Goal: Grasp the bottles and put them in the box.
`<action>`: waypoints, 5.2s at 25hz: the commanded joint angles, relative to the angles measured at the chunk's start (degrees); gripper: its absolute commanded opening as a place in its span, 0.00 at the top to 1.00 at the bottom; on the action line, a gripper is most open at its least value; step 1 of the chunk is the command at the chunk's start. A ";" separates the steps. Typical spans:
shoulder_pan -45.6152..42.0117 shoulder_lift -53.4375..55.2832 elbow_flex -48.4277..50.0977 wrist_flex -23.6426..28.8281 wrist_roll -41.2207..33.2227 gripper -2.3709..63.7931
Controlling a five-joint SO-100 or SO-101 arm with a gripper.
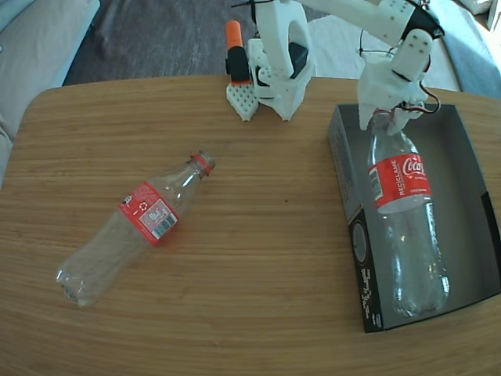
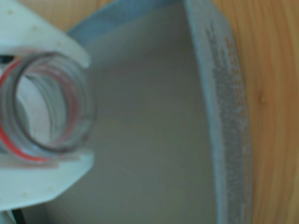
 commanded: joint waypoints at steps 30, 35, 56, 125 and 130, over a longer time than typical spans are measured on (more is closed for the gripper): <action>-1.58 6.15 8.09 -8.00 0.35 0.97; -1.85 6.15 10.28 -9.49 0.35 0.97; -1.76 0.44 9.84 -13.18 0.18 0.97; 28.12 1.49 -18.19 9.40 0.26 0.27; 39.37 1.49 -17.49 10.72 -0.18 0.27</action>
